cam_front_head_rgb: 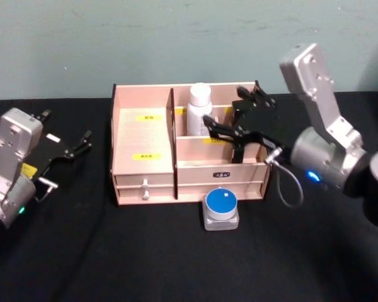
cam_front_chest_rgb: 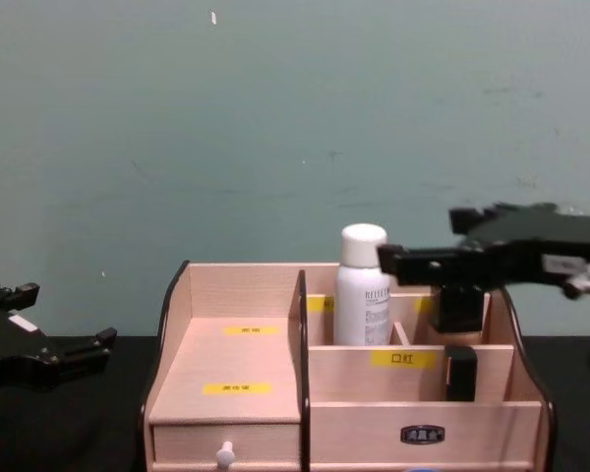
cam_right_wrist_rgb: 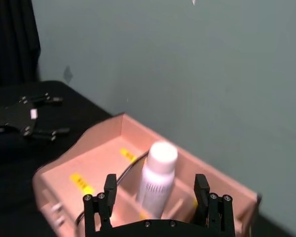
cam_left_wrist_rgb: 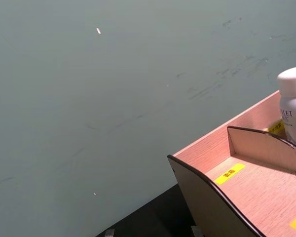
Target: Pick up the facial cleanser and watermelon frost from the table and place them into the tiered storage box.
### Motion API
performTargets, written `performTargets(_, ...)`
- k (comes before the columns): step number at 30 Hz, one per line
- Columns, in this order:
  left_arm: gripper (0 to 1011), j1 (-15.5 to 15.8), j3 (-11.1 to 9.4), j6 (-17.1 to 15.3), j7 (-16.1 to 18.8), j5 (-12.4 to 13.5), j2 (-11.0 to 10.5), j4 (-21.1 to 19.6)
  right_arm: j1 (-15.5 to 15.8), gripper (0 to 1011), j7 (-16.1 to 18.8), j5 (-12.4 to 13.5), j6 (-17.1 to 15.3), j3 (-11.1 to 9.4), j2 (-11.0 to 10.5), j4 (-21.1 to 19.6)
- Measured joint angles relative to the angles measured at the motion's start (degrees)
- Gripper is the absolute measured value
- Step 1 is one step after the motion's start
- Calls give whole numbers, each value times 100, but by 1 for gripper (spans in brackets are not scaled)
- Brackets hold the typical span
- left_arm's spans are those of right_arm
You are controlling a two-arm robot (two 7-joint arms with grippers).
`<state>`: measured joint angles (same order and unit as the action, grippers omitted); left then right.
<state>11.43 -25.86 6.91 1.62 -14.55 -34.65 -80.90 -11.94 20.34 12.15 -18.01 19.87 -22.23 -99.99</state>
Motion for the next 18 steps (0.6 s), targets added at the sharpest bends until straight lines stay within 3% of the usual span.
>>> performTargets(3,1001,0,0,0,0,0,0,1,470,1002,-183,102,-546,-148,-167,-670)
performTargets(6,1001,0,0,0,0,0,0,1,936,1002,-326,121,-846,-274,-331,-1268)
performTargets(12,1001,0,0,0,0,0,0,0,1681,1002,-462,105,-1032,-450,-547,-2051)
performTargets(14,1001,0,0,0,0,0,0,0,2088,1002,-529,44,-1080,-512,-614,-2348)
performTargets(18,1001,0,0,0,0,0,0,1,2515,1002,-616,-37,-1110,-554,-630,-2547)
